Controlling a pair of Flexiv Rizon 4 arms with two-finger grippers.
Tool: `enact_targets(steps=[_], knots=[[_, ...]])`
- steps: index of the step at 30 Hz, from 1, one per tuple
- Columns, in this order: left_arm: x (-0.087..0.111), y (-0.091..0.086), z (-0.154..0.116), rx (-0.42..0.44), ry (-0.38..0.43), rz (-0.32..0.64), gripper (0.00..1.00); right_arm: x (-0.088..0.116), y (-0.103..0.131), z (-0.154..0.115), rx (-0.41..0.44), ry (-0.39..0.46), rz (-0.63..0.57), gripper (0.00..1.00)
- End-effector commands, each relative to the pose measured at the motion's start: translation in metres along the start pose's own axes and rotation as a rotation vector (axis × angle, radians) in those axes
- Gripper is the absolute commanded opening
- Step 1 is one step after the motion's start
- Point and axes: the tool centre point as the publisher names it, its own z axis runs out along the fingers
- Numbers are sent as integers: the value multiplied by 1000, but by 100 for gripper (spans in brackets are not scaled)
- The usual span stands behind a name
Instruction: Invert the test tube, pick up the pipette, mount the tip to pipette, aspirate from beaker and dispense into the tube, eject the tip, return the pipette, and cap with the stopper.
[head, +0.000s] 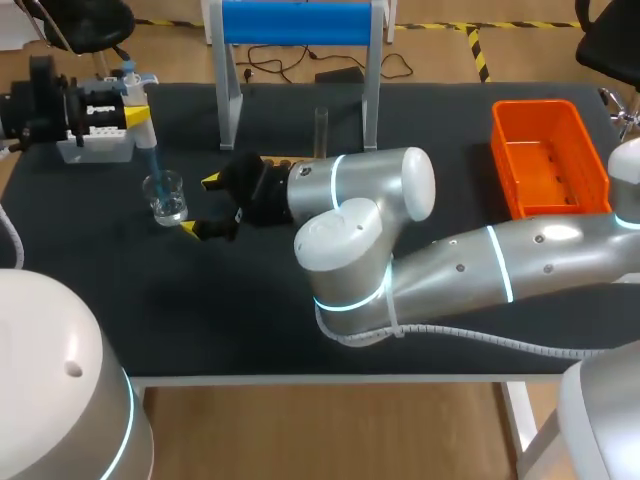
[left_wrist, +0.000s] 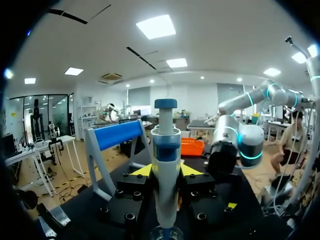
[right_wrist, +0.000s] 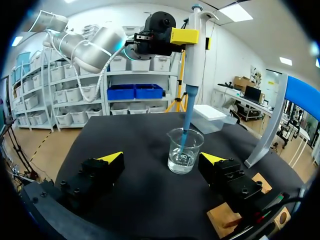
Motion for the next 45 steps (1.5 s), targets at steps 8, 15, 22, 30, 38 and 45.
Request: enact_targets(steps=[8,15,22,30,38,45], knots=[[2,0,0,-1,-6,1,0,1,0,3,-1,-4,0,100],[2,0,0,-1,-6,1,0,1,0,3,-1,-4,0,100],[2,0,0,-1,-6,1,0,1,0,3,-1,-4,0,100],[2,0,0,-1,-6,1,0,1,0,3,-1,-4,0,100],[2,0,0,-1,-6,1,0,9,6,-14,-13,-14,-10,100],[2,0,0,-1,-6,1,0,17,11,-34,-2,-5,-40,100]])
